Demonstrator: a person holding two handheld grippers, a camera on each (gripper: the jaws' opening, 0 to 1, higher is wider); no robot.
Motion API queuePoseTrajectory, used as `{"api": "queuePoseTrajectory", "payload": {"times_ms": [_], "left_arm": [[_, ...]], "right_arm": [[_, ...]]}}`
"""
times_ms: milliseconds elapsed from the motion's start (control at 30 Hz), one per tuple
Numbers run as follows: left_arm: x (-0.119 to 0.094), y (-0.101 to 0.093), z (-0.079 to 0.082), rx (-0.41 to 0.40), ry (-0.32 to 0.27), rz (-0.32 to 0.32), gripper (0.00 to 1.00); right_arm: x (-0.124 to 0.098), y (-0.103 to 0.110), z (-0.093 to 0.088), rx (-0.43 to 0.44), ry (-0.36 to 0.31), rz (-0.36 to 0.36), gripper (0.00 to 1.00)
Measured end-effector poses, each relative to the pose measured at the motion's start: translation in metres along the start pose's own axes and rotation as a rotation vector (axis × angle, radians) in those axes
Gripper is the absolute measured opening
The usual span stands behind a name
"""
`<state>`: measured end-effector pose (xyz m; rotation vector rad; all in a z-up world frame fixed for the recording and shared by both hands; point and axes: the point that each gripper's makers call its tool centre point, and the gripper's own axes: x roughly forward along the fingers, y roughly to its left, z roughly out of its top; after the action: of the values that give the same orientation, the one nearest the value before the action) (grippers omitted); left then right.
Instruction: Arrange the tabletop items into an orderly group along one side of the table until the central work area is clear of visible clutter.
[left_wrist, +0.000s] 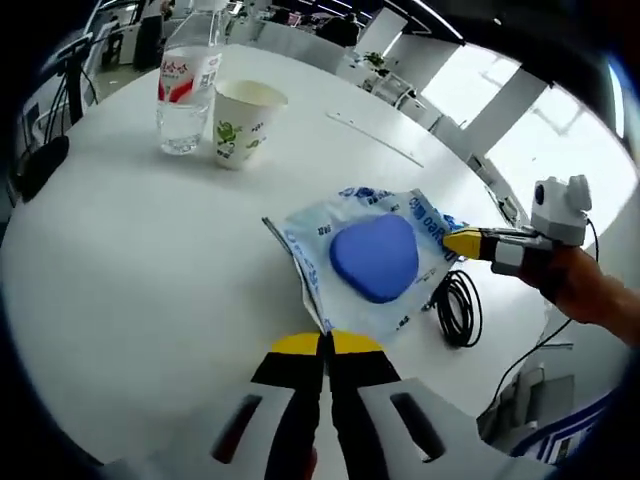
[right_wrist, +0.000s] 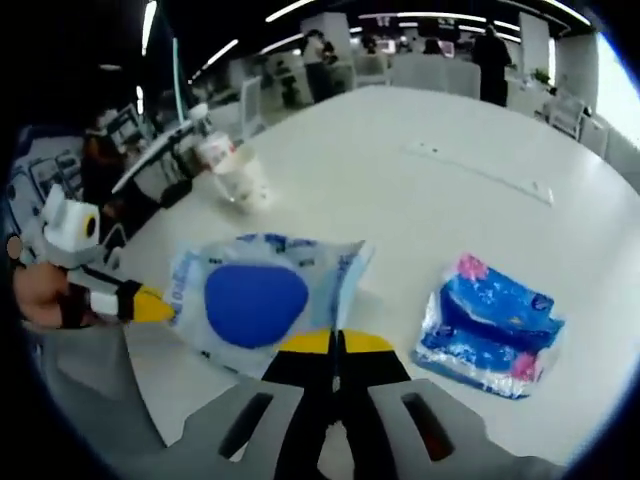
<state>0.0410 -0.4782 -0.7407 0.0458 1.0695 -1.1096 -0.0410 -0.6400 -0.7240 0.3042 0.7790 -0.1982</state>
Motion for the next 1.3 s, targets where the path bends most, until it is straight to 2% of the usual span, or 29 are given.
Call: {"api": "queuePoseTrajectory", "payload": {"times_ms": [67,267,567,767,1133,1300], "left_arm": [[0.001,0.001,0.007,0.014,-0.009,0.002,0.0],[0.005,0.011,0.025,0.031,-0.025,0.019,0.0],[0.014,0.018,0.05,0.043,-0.041,0.025,0.0],[0.017,0.012,0.059,0.055,-0.052,0.016,0.0],[0.025,0.006,0.074,0.052,-0.054,0.002,0.0],[0.033,0.004,0.093,0.044,-0.069,-0.008,0.0]], "right_arm": [[-0.002,-0.001,0.0,0.023,-0.016,-0.011,0.0],[-0.013,0.018,-0.009,0.061,-0.039,-0.02,0.0],[-0.012,0.02,-0.011,0.096,-0.05,-0.032,0.0],[-0.01,0.016,-0.013,0.111,-0.052,-0.039,0.0],[-0.006,0.003,0.0,0.115,-0.064,-0.054,0.0],[-0.001,-0.008,0.008,0.117,-0.063,-0.057,0.0]]}}
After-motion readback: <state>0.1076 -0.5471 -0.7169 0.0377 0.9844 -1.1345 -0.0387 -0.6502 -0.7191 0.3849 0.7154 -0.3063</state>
